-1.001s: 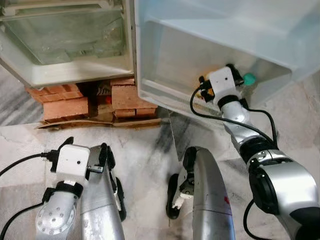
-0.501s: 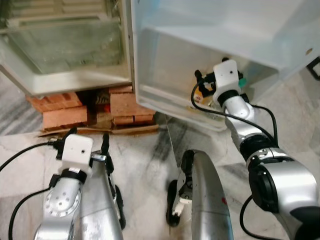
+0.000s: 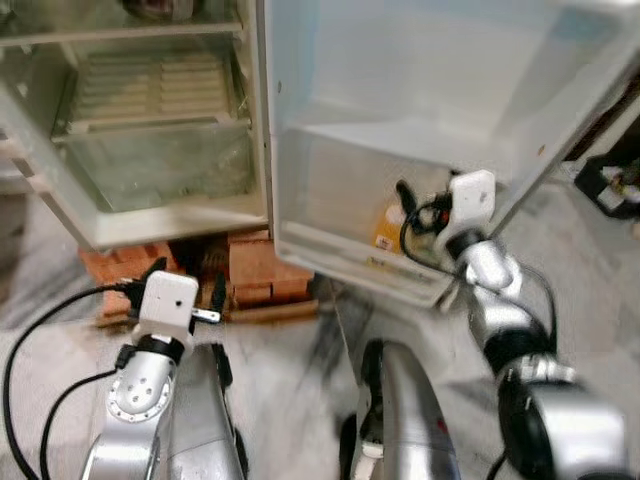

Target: Restocking fridge

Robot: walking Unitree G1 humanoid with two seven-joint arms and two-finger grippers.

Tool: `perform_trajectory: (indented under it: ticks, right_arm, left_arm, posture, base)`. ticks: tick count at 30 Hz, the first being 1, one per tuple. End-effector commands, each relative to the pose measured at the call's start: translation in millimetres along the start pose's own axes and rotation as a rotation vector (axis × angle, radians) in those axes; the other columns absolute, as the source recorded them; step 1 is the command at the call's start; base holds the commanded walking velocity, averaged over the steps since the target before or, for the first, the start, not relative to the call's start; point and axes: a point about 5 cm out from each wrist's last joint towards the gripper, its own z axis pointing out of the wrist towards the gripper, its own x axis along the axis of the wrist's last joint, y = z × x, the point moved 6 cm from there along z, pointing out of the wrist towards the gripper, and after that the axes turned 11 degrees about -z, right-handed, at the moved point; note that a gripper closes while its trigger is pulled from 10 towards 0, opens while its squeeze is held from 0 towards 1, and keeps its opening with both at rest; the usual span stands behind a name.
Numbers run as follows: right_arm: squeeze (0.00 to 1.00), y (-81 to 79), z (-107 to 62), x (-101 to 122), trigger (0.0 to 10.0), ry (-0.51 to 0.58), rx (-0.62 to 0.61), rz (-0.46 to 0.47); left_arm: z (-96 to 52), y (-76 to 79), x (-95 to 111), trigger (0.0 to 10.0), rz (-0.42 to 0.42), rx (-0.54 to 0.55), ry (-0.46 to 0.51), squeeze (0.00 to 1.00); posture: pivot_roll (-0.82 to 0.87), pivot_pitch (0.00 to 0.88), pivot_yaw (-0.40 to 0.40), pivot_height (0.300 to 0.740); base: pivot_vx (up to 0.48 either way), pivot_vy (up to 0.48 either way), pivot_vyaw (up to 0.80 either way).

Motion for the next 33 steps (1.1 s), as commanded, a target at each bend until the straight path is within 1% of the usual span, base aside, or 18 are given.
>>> perform_trajectory:
  ticks: [1, 2, 3, 4, 5, 6, 8, 11, 13, 17, 18, 20, 25, 27, 28, 30, 31, 33]
  right_arm:
    - [0.0, 8.6, -3.2, -2, 10.0, -0.015, -0.056, 0.043]
    - [0.0, 8.0, -6.4, -6, 10.0, -0.024, -0.071, 0.059]
    - [0.0, 7.8, -14.3, -13, 10.0, -0.044, -0.125, 0.093]
    - [0.0, 7.8, -14.3, -13, 10.0, -0.044, -0.125, 0.093]
    - [0.0, 2.9, -18.8, -10, 10.0, -0.027, -0.136, 0.129]
    - [0.0, 2.9, -18.8, -10, 10.0, -0.027, -0.136, 0.129]
    - [0.0, -3.6, -21.3, 2, 10.0, 0.028, -0.122, 0.114]
    - [0.0, -5.7, -21.0, 11, 10.0, 0.058, -0.104, 0.075]
    - [0.0, -0.7, -22.2, 17, 10.0, 0.063, -0.118, 0.073]
    - [0.0, 6.5, -24.4, 18, 10.0, 0.048, -0.144, 0.089]
    - [0.0, 9.6, -26.3, 16, 10.0, 0.036, -0.156, 0.094]
    - [0.0, 11.7, -30.4, 11, 10.0, 0.016, -0.164, 0.083]
    - [0.0, 11.3, -36.4, 6, 10.0, -0.009, -0.147, 0.064]
    - [0.0, 12.7, -34.6, 6, 10.0, -0.018, -0.15, 0.069]
    - [0.0, 12.7, -34.6, 6, 10.0, -0.018, -0.15, 0.069]
    - [0.0, 14.8, -29.6, 10, 10.0, -0.009, -0.156, 0.07]
    - [0.0, 14.8, -29.6, 10, 10.0, -0.009, -0.156, 0.07]
    - [0.0, 15.7, -27.4, 13, 10.0, -0.003, -0.158, 0.068]
  left_arm:
    - [-1.7, -1.2, -6, 10.0, -0.009, 0.013, -0.009, 0.0]
    - [-1.7, -1.2, -6, 10.0, -0.013, 0.014, -0.01, 0.0]
    - [1.5, -0.9, -7, 10.0, -0.016, 0.01, -0.004, 0.0]
    - [1.5, -0.9, -7, 10.0, -0.016, 0.01, -0.004, 0.0]
    - [6.3, -0.6, -5, 10.0, -0.016, 0.006, 0.006, 0.0]
    - [6.3, -0.6, -5, 10.0, -0.016, 0.006, 0.006, 0.0]
    - [15.7, 0.0, -1, 10.0, -0.01, -0.002, 0.028, 0.0]
    - [19.7, -0.1, 3, 10.0, -0.008, -0.004, 0.042, 0.0]
    - [21.9, 0.2, 5, 10.0, -0.008, -0.005, 0.054, 0.0]
    - [20.4, 0.0, 3, 10.0, -0.006, -0.011, 0.059, 0.0]
    - [19.0, 1.0, -2, 10.0, -0.007, -0.017, 0.049, 0.0]
    - [17.6, 2.5, -10, 10.0, 0.0, -0.025, 0.03, 0.0]
    - [18.5, 0.7, -8, 10.0, 0.005, -0.023, 0.037, 0.0]
    - [20.4, -3.3, -8, 10.0, 0.004, -0.009, 0.04, 0.0]
    - [20.4, -3.3, -8, 10.0, 0.004, -0.009, 0.04, 0.0]
    - [23.3, -4.4, -6, 10.0, 0.007, -0.006, 0.052, 0.0]
    - [23.3, -4.4, -6, 10.0, 0.007, -0.006, 0.052, 0.0]
    - [25.3, -3.6, -4, 10.0, 0.009, -0.007, 0.059, 0.0]
  posture:
    - [0.12, 0.0, -0.053, 0.518]
    - [0.12, 0.0, -0.053, 0.518]
    - [0.11, 0.0, -0.046, 0.518]
    - [0.11, 0.0, -0.046, 0.518]
    - [0.1, 0.0, -0.039, 0.518]
    - [0.1, 0.0, -0.039, 0.518]
    - [0.1, 0.0, -0.031, 0.518]
    - [0.09, 0.0, -0.027, 0.518]
    - [0.08, 0.0, -0.027, 0.533]
    - [0.07, 0.0, -0.023, 0.553]
    - [0.07, 0.0, -0.026, 0.563]
    - [0.07, 0.0, -0.023, 0.578]
    - [0.07, 0.0, -0.032, 0.608]
    - [0.07, 0.0, -0.034, 0.623]
    - [0.07, 0.0, -0.034, 0.623]
    - [0.07, 0.0, -0.033, 0.643]
    - [0.07, 0.0, -0.033, 0.643]
    - [0.07, 0.0, -0.031, 0.658]
  base:
    - [0.0, 0.0, 0.0]
    - [0.0, 0.0, 0.0]
    - [0.0, 0.0, 0.0]
    - [0.0, 0.0, 0.0]
    - [0.0, 0.0, 0.0]
    - [0.0, 0.0, 0.0]
    - [0.0, 0.0, 0.0]
    - [0.0, 0.0, 0.0]
    - [0.0, 0.0, 0.0]
    - [0.0, 0.0, 0.0]
    - [0.0, 0.0, 0.0]
    - [0.0, 0.0, 0.0]
    - [0.0, 0.0, 0.0]
    - [0.0, 0.0, 0.0]
    - [0.0, 0.0, 0.0]
    - [0.0, 0.0, 0.0]
    - [0.0, 0.0, 0.0]
    - [0.0, 0.0, 0.0]
